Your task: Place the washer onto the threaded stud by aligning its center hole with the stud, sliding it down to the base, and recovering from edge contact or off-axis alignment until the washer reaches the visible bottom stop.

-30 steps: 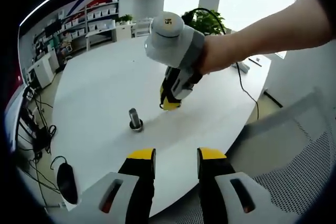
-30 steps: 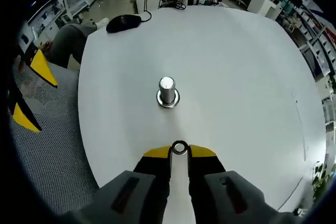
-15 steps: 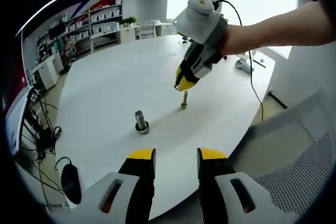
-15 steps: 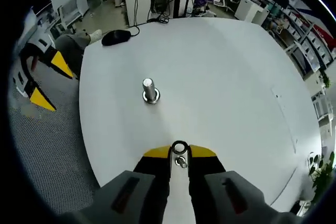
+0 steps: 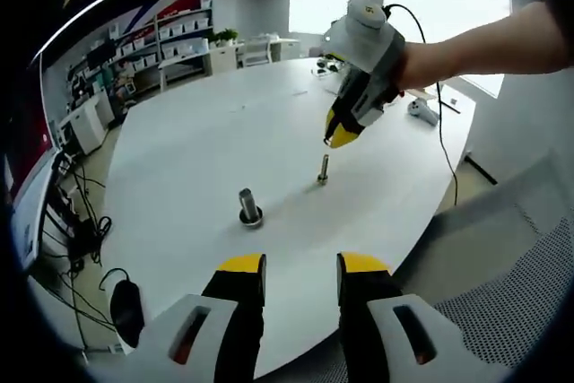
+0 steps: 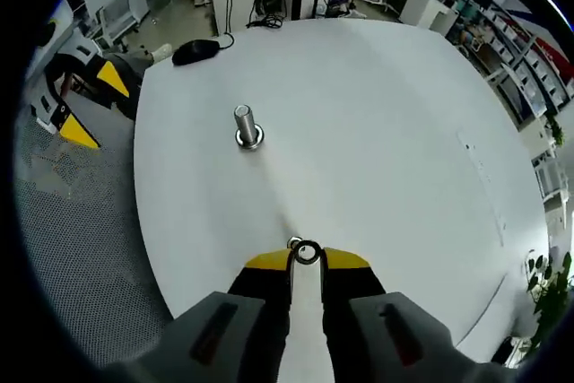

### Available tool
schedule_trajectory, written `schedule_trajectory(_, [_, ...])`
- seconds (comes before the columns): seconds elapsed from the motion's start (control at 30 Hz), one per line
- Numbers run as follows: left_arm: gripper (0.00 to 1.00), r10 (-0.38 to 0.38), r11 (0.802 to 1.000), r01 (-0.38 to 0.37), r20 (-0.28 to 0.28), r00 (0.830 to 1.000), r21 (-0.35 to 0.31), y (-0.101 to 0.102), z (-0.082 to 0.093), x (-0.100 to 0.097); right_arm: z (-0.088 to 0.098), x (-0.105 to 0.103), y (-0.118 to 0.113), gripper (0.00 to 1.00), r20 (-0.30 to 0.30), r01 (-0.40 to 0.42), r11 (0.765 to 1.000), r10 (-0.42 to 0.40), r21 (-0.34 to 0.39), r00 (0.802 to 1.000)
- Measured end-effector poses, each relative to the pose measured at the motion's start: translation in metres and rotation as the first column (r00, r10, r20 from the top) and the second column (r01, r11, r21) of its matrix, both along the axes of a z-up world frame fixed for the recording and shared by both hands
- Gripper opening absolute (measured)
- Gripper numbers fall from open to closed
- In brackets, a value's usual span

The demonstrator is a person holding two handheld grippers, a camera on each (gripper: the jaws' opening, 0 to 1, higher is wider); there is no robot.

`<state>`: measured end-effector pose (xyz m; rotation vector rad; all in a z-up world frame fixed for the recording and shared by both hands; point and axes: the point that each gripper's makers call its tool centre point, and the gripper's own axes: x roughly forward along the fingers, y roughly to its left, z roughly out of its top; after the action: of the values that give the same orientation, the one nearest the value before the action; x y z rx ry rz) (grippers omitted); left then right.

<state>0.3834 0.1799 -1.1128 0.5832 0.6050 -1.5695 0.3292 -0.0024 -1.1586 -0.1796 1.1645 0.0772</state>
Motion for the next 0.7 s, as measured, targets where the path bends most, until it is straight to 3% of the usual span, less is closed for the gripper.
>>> schedule_trajectory(0.1, [0.30, 0.000, 1.000, 0.000, 0.003, 1.000, 0.005, 0.000, -0.002, 0.001, -0.002, -0.002, 0.007, 0.13, -0.014, -0.016, 1.000, 0.016, 0.000, 1.000])
schedule_trajectory(0.2, [0.30, 0.000, 1.000, 0.000, 0.003, 1.000, 0.007, 0.001, -0.001, 0.000, -0.014, 0.009, -0.006, 0.13, -0.026, -0.028, 1.000, 0.028, 0.000, 0.999])
schedule_trajectory(0.3, [0.30, 0.001, 1.000, -0.001, 0.004, 1.000, 0.010, 0.001, -0.004, 0.001, -0.018, 0.000, -0.001, 0.13, -0.056, -0.040, 0.999, 0.040, -0.009, 0.998])
schedule_trajectory(0.43, [0.30, 0.000, 1.000, 0.000, 0.003, 1.000, 0.011, 0.001, -0.003, 0.001, -0.027, 0.002, -0.011, 0.13, -0.065, -0.037, 0.999, 0.037, -0.002, 0.997])
schedule_trajectory(0.7, [0.30, -0.005, 1.000, 0.005, 0.010, 1.000, 0.017, 0.002, -0.004, 0.000, -0.016, -0.002, 0.002, 0.13, -0.054, -0.042, 0.999, 0.042, 0.003, 0.998])
